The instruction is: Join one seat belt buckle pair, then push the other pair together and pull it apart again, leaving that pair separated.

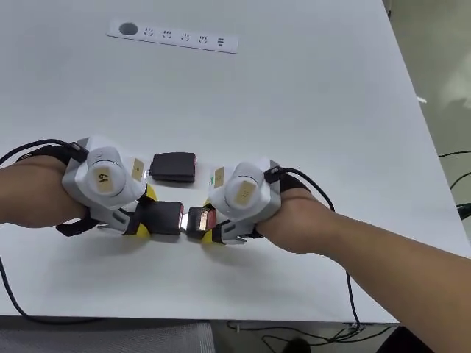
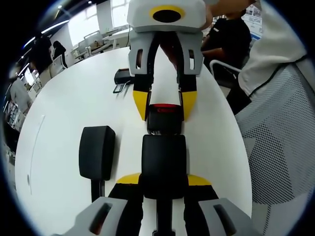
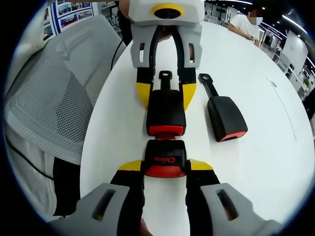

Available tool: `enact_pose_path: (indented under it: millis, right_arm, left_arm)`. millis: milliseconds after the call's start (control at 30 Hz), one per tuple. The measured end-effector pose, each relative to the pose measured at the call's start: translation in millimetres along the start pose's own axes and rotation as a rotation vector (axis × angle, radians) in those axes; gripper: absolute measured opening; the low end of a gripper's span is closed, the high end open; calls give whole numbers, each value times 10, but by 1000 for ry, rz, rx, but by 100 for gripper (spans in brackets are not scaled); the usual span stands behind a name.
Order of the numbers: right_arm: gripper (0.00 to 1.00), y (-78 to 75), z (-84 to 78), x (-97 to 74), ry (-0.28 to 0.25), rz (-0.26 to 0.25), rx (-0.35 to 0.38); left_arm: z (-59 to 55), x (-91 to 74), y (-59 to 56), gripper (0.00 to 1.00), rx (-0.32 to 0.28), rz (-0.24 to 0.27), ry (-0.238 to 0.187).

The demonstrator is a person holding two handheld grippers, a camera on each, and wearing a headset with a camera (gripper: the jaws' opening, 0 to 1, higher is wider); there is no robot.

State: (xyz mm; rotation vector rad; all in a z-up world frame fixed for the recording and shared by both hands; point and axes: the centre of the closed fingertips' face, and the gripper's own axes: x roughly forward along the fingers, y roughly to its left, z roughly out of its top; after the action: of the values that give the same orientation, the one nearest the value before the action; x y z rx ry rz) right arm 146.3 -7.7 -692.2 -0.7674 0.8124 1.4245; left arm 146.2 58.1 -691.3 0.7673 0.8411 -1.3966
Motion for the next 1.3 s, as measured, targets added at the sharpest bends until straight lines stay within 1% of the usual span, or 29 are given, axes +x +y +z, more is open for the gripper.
enact_pose_path:
  millis: [233,367,400,500,533,633,700,800,867,900,967,1000,1100,1200,1300]
  right_arm:
    - [30,27,-4,-25,-1,-4,9]
    - [31,25,0,-30,-10,-10,22]
    - [31,22,5,-31,-15,-11,28]
    - [31,23,9,-25,-13,-22,16]
    - [32,22,12,-25,-14,-24,15]
    - [32,24,13,-25,-22,-19,22]
    - [32,25,12,-26,-25,-12,28]
    - [33,23,21,-22,-27,-11,38]
    - [33,40,33,-18,-31,-10,39]
    - [33,45,34,-18,-31,-12,38]
    - [33,43,43,-21,-36,-11,47]
    - [33,49,60,-37,-40,-12,48]
    - [33,66,82,-59,-52,-16,58]
    - [30,65,128,-133,-72,-17,67]
    - [31,28,165,-212,-88,-31,66]
  left_arm:
    - [-1,-4,0,32,-8,-6,-1]
    - [-7,-5,8,32,-21,-3,7]
    - [-7,-5,12,32,-21,-2,9]
    - [0,-6,8,33,-4,5,20]
    - [-17,-13,31,33,-8,6,20]
    - [-27,-11,46,33,-8,7,23]
    - [-16,-12,37,34,-9,9,30]
    - [-28,-8,44,34,-20,6,28]
    - [-27,-9,40,34,-45,0,25]
    - [-8,-9,40,34,-55,1,20]
    - [20,-19,31,35,-55,1,15]
    - [70,-41,19,35,-54,4,7]
    - [156,-99,25,35,-59,9,-19]
    - [203,-153,33,35,-46,9,-27]
    - [249,-213,58,36,-34,15,-29]
